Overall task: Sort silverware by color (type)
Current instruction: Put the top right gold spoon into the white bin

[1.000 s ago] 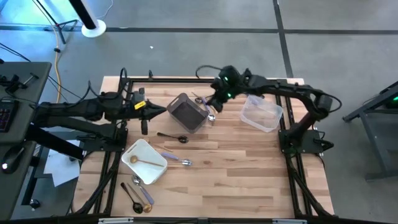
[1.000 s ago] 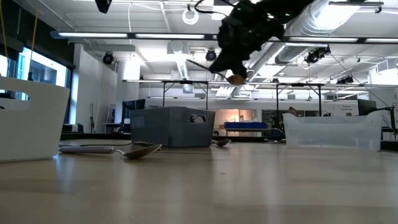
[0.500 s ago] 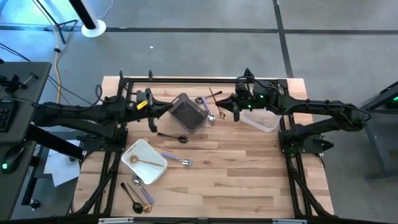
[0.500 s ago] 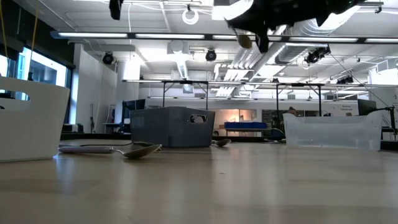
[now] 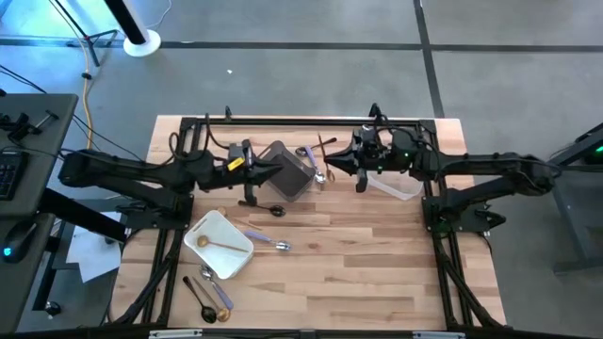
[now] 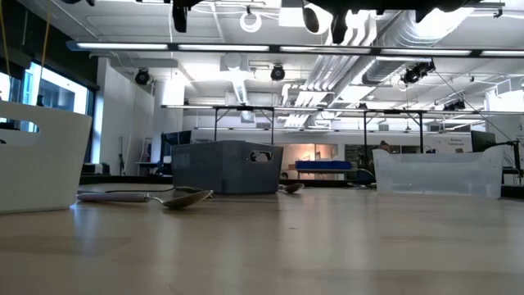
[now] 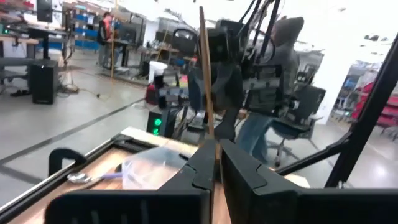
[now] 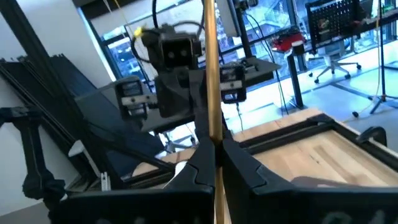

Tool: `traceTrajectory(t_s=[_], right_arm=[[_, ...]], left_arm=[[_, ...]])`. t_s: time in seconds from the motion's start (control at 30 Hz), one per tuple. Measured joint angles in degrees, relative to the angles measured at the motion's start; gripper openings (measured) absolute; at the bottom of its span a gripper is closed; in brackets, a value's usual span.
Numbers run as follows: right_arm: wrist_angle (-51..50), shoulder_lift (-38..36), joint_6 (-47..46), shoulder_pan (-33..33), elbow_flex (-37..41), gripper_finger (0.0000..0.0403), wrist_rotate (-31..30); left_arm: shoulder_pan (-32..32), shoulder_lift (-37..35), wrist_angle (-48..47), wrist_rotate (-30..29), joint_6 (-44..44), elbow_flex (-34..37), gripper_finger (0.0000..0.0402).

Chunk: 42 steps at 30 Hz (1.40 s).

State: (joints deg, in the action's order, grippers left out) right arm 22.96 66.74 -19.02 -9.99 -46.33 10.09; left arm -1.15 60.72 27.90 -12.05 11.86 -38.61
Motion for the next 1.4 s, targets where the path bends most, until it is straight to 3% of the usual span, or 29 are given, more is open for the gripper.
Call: traceTrajectory(t_s=[0.2, 0.7, 0.93, 1.2, 1.4], right_arm=[[0.49, 0.87, -0.13, 1.6, 0.0, 0.0, -0.42], [2.11, 3.01, 0.91, 3.03, -0.11, 0.0, -1.75], [3.12, 2.97, 4.05, 3.03, -0.11, 0.0, -0.02], [3.03, 2.97, 4.11, 3.03, -0.11, 0.0, 0.02], [3.03, 5.1, 4.56, 3.42, -0.11, 0.0, 0.22]], left_arm=[[0.0, 0.12, -0.04, 0.09, 0.01, 0.0, 0.0051], [0.0, 0.12, 2.43, 0.0, 0.08, -0.02, 0.0174], [-0.04, 0.14, 1.79, 4.16, 1.54, -0.02, 0.0178], [0.09, 0.17, 1.88, 3.85, 1.09, -0.02, 0.0179], [1.7, 5.22, 2.93, 2.49, 1.98, -3.91, 0.0179]])
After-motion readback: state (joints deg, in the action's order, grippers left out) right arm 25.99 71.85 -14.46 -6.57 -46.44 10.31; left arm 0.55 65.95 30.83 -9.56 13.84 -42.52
